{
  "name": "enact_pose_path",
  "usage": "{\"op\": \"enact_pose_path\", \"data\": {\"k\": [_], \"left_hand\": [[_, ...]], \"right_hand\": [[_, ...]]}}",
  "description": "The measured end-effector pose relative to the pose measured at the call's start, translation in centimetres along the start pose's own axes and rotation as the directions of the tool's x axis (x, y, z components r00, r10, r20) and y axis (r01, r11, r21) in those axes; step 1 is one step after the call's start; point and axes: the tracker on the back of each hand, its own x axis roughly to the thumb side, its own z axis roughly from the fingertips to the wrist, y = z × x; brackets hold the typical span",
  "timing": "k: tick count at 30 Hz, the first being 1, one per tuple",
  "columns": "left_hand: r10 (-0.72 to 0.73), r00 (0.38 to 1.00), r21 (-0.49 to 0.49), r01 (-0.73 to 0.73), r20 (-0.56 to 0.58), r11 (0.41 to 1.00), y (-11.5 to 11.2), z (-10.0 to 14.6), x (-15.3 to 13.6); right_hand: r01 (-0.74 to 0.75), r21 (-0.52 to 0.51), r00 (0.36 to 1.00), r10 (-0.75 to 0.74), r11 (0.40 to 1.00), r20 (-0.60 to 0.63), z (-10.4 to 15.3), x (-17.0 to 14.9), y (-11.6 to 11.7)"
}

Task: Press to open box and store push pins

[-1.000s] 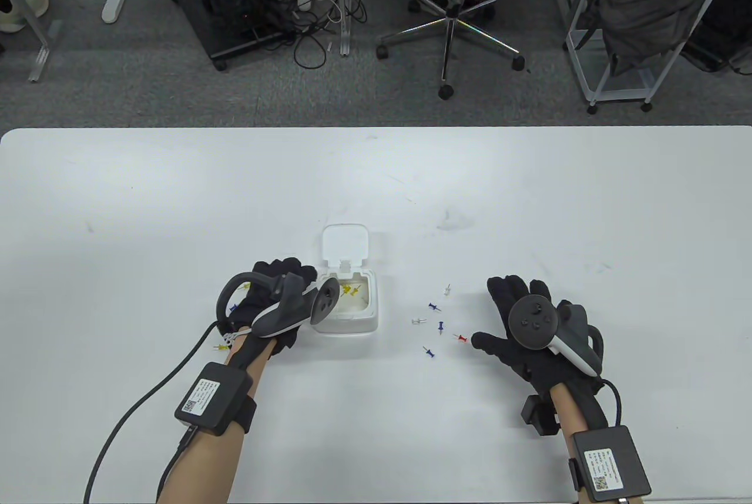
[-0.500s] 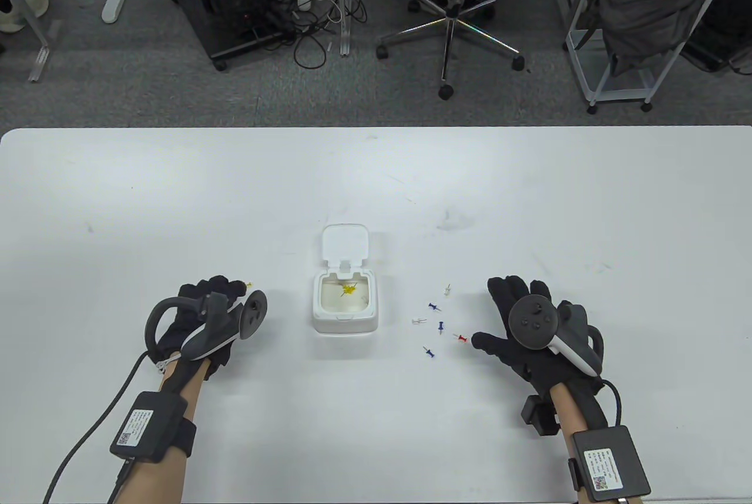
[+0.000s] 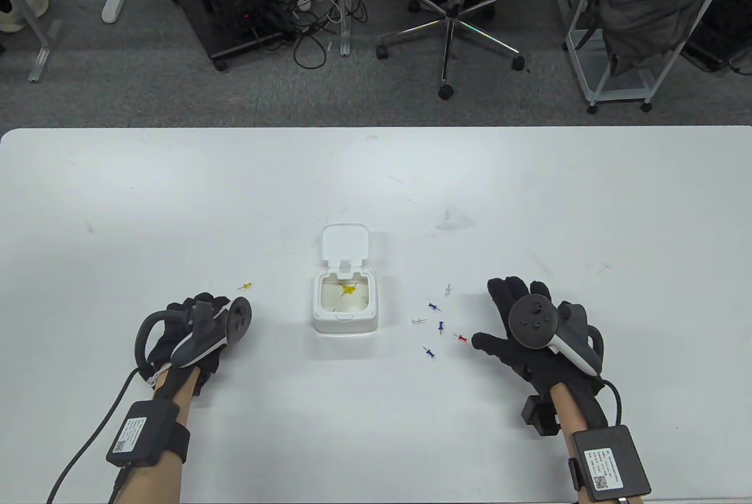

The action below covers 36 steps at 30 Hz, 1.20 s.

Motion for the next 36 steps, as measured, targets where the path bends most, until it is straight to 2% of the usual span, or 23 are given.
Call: {"op": "enact_pose_path", "data": {"k": [14,29,36], "left_hand": [[-0.083,0.996,0.019,0.082,0.020,0.996,-0.4,-0.1,0.6],[-0.088,0.995,-0.036,0.090,0.039,0.995,-0.1,0.1,0.7],[-0.054,0.998,0.001,0.054,0.034,0.999,1.7,-0.1,1.0]], "right_hand": [[-0.002,-0.002,1.000,0.002,1.000,-0.002,0.0,0.0,0.0],[0.000,-0.005,1.000,0.000,1.000,0.001,0.0,0.0,0.0],[-0.001,0.000,1.000,0.001,1.000,0.000,-0.1,0.0,0.0]]}}
